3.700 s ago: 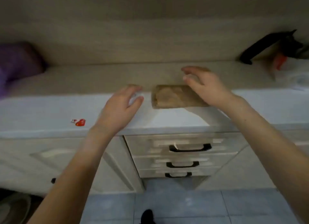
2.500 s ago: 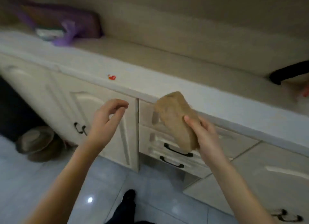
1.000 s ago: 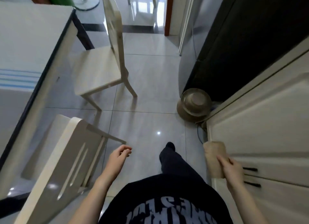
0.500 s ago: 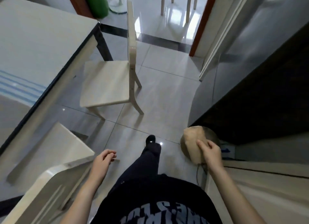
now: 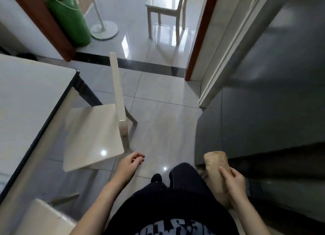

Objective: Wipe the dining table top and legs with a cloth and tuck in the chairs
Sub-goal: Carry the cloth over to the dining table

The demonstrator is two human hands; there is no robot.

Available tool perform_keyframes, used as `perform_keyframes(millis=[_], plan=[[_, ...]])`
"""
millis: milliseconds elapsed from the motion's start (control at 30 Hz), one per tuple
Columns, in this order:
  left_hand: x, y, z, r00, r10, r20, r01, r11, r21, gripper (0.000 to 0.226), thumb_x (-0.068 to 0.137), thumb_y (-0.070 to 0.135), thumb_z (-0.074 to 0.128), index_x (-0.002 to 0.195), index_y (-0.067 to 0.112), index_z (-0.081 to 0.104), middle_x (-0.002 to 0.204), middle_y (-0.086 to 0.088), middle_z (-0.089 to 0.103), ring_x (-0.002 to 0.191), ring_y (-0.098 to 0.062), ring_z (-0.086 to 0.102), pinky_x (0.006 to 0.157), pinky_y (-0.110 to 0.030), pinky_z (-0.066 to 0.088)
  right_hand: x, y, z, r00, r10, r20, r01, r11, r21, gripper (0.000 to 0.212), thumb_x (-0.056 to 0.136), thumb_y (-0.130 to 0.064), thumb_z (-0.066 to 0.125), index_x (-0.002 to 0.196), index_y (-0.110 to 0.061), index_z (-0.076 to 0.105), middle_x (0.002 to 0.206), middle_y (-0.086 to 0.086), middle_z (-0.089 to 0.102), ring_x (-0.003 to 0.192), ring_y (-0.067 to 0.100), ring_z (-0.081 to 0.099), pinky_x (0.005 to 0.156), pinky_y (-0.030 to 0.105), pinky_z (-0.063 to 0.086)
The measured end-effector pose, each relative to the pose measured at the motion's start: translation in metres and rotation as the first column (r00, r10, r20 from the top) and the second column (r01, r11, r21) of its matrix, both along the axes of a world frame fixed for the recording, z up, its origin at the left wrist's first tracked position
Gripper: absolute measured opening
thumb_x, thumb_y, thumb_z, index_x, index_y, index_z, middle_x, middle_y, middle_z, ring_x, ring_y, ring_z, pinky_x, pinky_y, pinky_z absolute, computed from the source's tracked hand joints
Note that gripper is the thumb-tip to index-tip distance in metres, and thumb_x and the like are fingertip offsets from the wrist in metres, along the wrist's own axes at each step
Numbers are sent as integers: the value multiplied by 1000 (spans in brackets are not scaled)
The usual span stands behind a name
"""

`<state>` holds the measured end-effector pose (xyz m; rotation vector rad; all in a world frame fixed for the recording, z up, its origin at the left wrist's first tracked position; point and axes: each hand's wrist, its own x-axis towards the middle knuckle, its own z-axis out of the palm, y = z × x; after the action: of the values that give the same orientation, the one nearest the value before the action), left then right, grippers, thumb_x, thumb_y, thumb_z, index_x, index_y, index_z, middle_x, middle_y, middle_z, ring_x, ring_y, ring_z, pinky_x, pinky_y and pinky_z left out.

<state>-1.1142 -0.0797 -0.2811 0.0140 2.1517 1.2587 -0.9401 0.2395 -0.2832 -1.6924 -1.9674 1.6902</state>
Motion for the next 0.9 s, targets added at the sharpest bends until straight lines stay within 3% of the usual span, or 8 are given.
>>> perform_keyframes(millis=[100,200,300,400,533,700,900], plan=[[-37,36,4,1000,-24,11,24,1000,15,18,89,21,56,81,33,68,83,7,72,80,-6,66,78,-27,50,-40,22,3,1000,-23,1,23,1000,-9,26,89,-24,68,111,-10,65,104,7,66,96,24,61,80,35,48],[-71,68,-2,1000,-8,22,8,1000,22,22,93,9,55,84,26,66,84,1,71,79,-7,66,77,-24,49,-92,50,-4,1000,-20,-12,20,1000,-21,33,88,-26,69,113,-5,67,104,9,69,93,24,64,73,33,50],[-110,98,-7,999,3,48,-5,999,47,13,90,19,55,87,23,67,85,1,71,79,-5,65,78,-26,50,-162,76,-4,998,25,-58,-27,999,-39,23,88,-21,68,108,-9,67,98,8,69,86,17,63,64,29,48],[-153,122,-7,993,102,55,-105,993,57,20,82,31,49,87,22,66,85,0,69,79,-11,63,72,-20,48,-235,103,4,991,86,-107,-92,994,-54,15,88,-18,68,101,-9,67,93,7,69,81,16,62,61,27,47],[-205,139,-7,973,229,41,-229,973,3,17,95,12,49,91,14,66,87,-6,67,82,-17,61,72,-26,46,-312,138,11,973,167,-158,-176,983,-45,14,88,-14,67,97,-4,69,85,8,69,74,16,61,52,14,47],[-263,153,-14,951,302,67,-299,953,-47,16,93,18,49,90,17,65,88,-6,67,81,-20,60,69,-26,44,-380,174,9,961,240,-136,-245,969,-25,16,86,-13,69,100,-5,68,89,9,70,83,21,63,72,31,50],[-362,191,-26,948,310,74,-306,950,-66,20,95,4,47,88,11,65,86,-8,66,77,-19,58,61,-14,45,-457,222,-9,977,206,-51,-206,979,-2,27,85,-15,72,108,-2,67,96,13,68,88,22,62,79,35,50]])
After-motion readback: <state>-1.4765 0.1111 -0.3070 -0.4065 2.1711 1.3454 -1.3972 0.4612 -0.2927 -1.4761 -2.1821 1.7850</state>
